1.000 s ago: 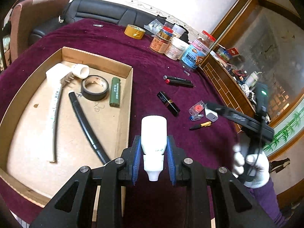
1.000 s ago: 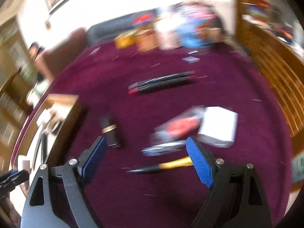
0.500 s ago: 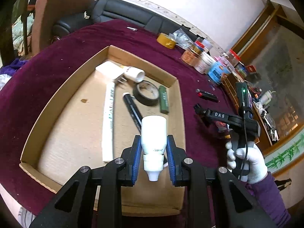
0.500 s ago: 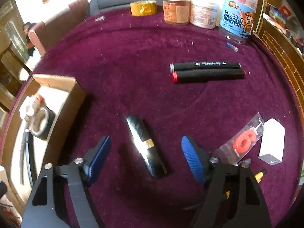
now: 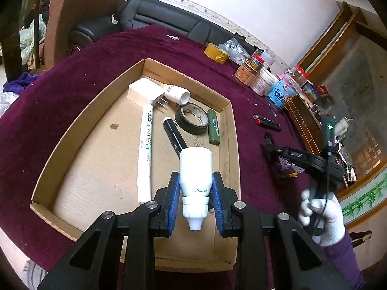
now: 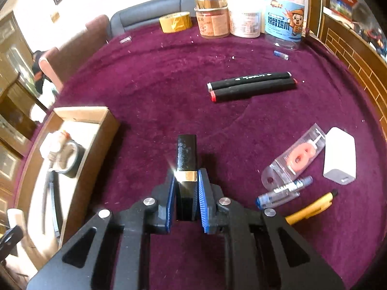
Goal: Organize rigid objects
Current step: 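Grasp the black gold-banded tube with the right gripper while the left carries the bottle, then lower the white bottle and black tube into the box and open both grippers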
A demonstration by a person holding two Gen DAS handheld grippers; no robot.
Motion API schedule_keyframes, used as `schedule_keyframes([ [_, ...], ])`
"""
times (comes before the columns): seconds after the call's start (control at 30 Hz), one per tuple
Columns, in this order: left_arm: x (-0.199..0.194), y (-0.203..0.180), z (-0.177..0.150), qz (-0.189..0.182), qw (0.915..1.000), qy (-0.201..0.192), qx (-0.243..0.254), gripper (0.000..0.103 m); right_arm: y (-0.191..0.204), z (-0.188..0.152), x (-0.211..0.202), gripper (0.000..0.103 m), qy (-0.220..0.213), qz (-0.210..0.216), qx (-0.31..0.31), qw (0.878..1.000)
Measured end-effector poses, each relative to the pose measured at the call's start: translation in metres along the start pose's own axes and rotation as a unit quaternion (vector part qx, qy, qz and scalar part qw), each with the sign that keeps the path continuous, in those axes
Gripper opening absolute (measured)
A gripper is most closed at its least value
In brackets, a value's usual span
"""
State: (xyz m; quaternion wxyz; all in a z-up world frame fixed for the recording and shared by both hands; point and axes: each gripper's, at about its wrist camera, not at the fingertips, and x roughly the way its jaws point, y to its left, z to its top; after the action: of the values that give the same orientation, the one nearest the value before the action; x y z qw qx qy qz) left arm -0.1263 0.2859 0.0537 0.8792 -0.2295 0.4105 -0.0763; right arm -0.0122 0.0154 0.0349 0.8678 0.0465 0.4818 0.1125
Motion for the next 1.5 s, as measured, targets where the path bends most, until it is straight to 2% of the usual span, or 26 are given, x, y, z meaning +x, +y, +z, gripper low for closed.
schedule_keyframes([
  [0.27,-0.010,0.018,0.009,0.027,0.9996,-0.007,-0.008,0.022,0.024,-0.002,-0.026,0.015,-0.003,0.071,-0.001,0.997],
  [0.47,-0.004,0.038,0.028,0.072,0.9973,0.012,0.008,0.022,0.065,-0.006,-0.031,0.015,0.010,0.118,-0.026,0.993],
  [0.67,0.015,0.052,0.047,0.095,0.9948,0.033,0.017,0.022,0.110,-0.012,-0.019,0.015,0.032,0.144,-0.059,0.987],
  [1.03,0.034,0.056,0.057,0.132,0.9892,0.039,0.051,0.022,0.160,-0.028,0.016,0.016,0.070,0.143,-0.111,0.981],
  [1.3,0.048,0.060,0.061,0.146,0.9864,0.054,0.052,0.022,0.176,-0.032,0.031,0.016,0.063,0.072,-0.155,0.983],
  [1.43,0.048,0.061,0.060,0.148,0.9866,0.050,0.045,0.023,0.175,-0.030,0.038,0.016,0.069,0.063,-0.150,0.984],
  [1.5,0.045,0.061,0.059,0.146,0.9873,0.044,0.044,0.034,0.173,-0.029,0.041,0.016,0.077,0.069,-0.138,0.985],
])
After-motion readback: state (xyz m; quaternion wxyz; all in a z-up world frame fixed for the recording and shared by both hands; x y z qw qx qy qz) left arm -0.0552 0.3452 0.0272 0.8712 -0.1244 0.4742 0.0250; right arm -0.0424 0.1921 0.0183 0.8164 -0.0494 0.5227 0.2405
